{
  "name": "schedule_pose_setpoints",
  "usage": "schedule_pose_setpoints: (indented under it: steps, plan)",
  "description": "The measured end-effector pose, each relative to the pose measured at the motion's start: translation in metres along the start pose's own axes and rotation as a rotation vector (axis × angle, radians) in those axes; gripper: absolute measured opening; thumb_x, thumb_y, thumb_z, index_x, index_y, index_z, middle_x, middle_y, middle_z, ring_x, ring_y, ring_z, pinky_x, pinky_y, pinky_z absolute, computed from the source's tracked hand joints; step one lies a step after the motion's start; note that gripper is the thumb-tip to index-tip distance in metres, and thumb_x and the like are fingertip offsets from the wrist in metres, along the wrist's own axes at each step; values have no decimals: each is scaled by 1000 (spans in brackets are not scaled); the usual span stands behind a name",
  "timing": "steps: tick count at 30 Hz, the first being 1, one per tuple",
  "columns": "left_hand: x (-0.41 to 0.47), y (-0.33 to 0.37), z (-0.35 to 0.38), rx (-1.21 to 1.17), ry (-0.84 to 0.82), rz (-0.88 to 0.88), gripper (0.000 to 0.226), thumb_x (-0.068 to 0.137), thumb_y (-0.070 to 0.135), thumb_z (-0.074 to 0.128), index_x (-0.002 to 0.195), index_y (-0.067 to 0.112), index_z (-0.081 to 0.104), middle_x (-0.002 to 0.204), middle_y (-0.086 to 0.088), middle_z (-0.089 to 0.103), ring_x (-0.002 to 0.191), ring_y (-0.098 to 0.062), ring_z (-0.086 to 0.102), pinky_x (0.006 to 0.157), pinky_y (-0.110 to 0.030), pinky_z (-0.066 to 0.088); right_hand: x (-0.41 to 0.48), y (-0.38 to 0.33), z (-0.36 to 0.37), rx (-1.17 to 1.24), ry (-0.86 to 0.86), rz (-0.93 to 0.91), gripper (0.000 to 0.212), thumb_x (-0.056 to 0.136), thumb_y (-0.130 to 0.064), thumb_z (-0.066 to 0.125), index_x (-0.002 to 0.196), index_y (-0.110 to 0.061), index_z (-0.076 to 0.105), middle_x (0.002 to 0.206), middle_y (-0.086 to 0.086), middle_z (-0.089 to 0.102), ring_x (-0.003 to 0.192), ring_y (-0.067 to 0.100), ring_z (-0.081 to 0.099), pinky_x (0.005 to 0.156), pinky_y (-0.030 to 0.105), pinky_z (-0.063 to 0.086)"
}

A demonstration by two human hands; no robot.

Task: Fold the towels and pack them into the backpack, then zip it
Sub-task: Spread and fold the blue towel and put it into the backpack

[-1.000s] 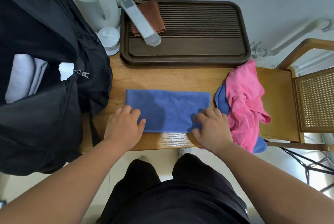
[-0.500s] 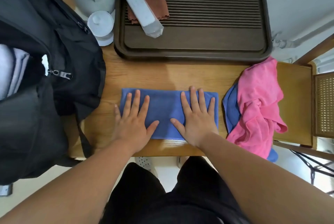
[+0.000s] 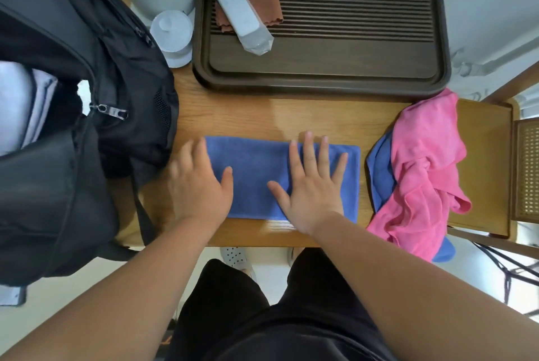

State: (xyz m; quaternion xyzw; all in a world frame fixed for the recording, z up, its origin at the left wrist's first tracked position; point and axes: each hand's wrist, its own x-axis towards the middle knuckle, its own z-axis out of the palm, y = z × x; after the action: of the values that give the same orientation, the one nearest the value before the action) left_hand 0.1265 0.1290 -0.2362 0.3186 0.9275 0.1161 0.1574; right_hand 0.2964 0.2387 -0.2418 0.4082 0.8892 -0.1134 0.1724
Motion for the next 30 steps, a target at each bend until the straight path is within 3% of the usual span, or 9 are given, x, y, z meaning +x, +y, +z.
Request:
schedule_pose_setpoints:
  steps: [3, 8, 10, 13, 18, 22, 25, 28, 30]
  plan:
    - [10, 7, -7, -108, -44, -281, 71, 87, 49, 67, 143, 13, 44, 143, -12, 44, 129, -34, 43, 102, -47, 42, 2, -24, -1, 33, -3, -34, 87, 94, -73, 7, 155, -17, -20, 163, 4, -30, 145, 32, -35, 115, 64, -17]
    - [27, 5, -6, -330, -157, -497, 44, 81, 59, 64, 99, 19, 58, 110, -3, 63, 95, -27, 62, 82, -44, 57, 6, -22, 16, -5, -32, 0, 90, 94, -74, 8, 156, -16, -20, 163, 3, -29, 146, 32, -33, 116, 64, -14]
    - [31, 8, -7, -378, -197, -526, 33, 82, 47, 67, 93, 16, 62, 97, -4, 65, 83, -26, 64, 70, -40, 58, 7, -22, 17, -21, -28, -2, 90, 93, -74, 7, 156, -16, -20, 163, 3, -28, 147, 33, -32, 116, 65, -13]
    - [33, 11, -11, -486, -238, -560, 13, 84, 24, 68, 87, 13, 61, 84, -2, 62, 70, -19, 57, 55, -28, 44, 7, -24, 17, -24, -34, 0, 89, 93, -74, 6, 155, -16, -21, 163, 4, -28, 147, 34, -32, 116, 65, -13]
    - [23, 18, -34, -949, -445, -835, 15, 79, 13, 76, 91, 13, 67, 95, -10, 72, 80, -26, 67, 68, -36, 54, 6, -23, 11, 21, -94, -3, 88, 94, -74, 9, 155, -19, -23, 162, 0, -31, 146, 32, -35, 117, 63, -14]
    - [13, 37, -60, -1037, -461, -660, 16, 85, 6, 71, 98, 14, 67, 93, -8, 72, 80, -25, 68, 63, -32, 51, 7, -16, -9, 218, -124, -46, 81, 95, -69, 12, 159, -23, -6, 166, -5, -20, 150, 27, -28, 119, 59, -12]
    - [0, 67, -75, -937, -326, -394, 25, 83, 0, 70, 97, 20, 64, 91, -4, 71, 84, -22, 69, 73, -38, 57, -1, 7, -25, 396, 74, -59, 76, 94, -64, 16, 155, -22, 32, 166, 0, 14, 154, 27, 2, 123, 51, 9]
    - [-11, 104, -71, -750, -280, -167, 27, 79, 5, 71, 99, 21, 63, 84, -3, 70, 77, -17, 68, 68, -36, 57, -13, 38, -30, 594, 243, 77, 52, 94, -50, 32, 121, -21, 68, 129, 4, 58, 121, 27, 48, 100, 44, 41]
    - [-17, 127, -54, -644, -264, -64, 25, 74, 8, 72, 92, 22, 60, 77, -2, 68, 71, -19, 66, 61, -36, 53, -18, 58, -39, 830, 212, 191, 35, 97, -38, 38, 87, -23, 68, 94, 1, 65, 94, 22, 55, 82, 41, 45]
